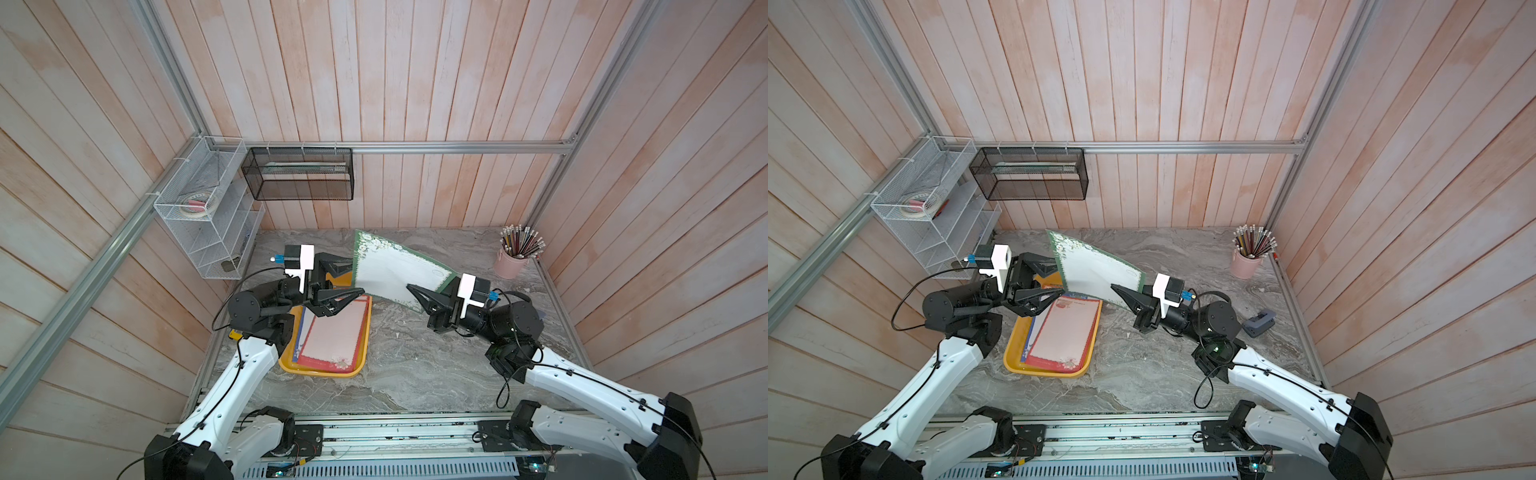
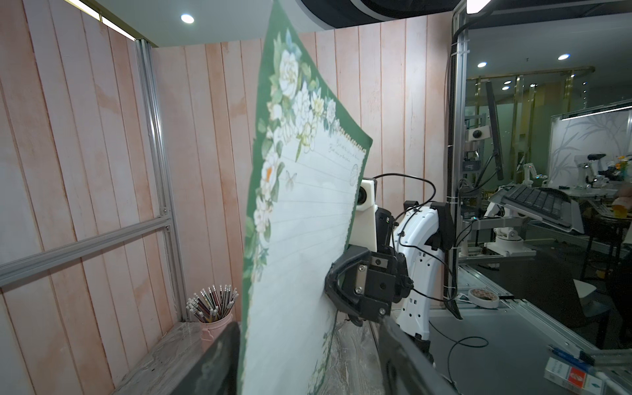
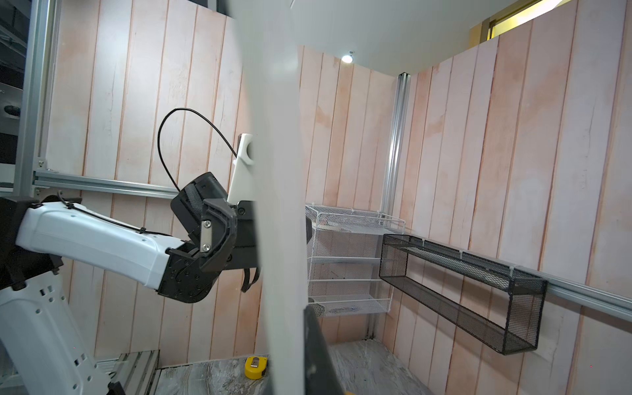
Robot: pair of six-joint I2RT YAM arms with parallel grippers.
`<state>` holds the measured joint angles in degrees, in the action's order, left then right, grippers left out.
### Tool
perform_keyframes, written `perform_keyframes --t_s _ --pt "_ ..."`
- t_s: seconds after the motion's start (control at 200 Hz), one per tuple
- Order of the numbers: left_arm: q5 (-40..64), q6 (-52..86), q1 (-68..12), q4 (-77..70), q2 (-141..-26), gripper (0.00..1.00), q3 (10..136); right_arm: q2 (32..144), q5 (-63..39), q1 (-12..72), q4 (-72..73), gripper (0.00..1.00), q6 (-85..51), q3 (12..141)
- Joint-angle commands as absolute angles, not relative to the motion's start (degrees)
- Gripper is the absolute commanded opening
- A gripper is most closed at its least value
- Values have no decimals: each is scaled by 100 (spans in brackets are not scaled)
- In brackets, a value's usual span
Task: Take out the stationery paper from the storage box
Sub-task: Place the stationery paper at the center of the board.
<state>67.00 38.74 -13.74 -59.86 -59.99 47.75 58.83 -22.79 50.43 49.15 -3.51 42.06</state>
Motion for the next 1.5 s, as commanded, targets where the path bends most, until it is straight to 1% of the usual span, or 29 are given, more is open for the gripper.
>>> perform_keyframes --t_s 0.0,0.06,0.135,0.235,0.39,0.5,0.635,0.825,1.06,1.495 --pt "6622 3790 -1395 -6047 -5907 76 4694 5889 -2127 5037 4869 0 -455 4276" --pt "6617 3758 -1393 -6047 -5900 83 4678 5865 -2119 5043 4857 0 -410 4247" --pt "6594 3673 -1395 -6047 -5873 89 4639 5819 -2095 5036 4817 0 -353 4196" --pt "6552 3558 -1384 -6047 -5845 93 4573 5737 -2022 5040 4747 0 -293 4129" --pt "6512 3396 -1384 -5932 -5818 94 4562 5585 -2001 5029 4619 0 -315 4008" --pt "6429 3250 -1371 -5779 -5771 94 4553 5526 -1898 5010 4328 0 -515 4040" --pt "6279 3004 -1341 -5545 -5662 94 4535 5391 -2019 4998 3839 0 -569 4131" --pt "6118 2806 -1301 -5328 -5562 95 4522 5051 -1921 4882 3544 0 -633 3920" --pt "6044 2748 -1256 -5302 -5529 95 4500 4835 -1925 4535 3112 0 -873 3876" --pt "5951 2620 -1230 -5172 -5501 95 4492 4661 -2449 3557 1182 0 -1661 4129"
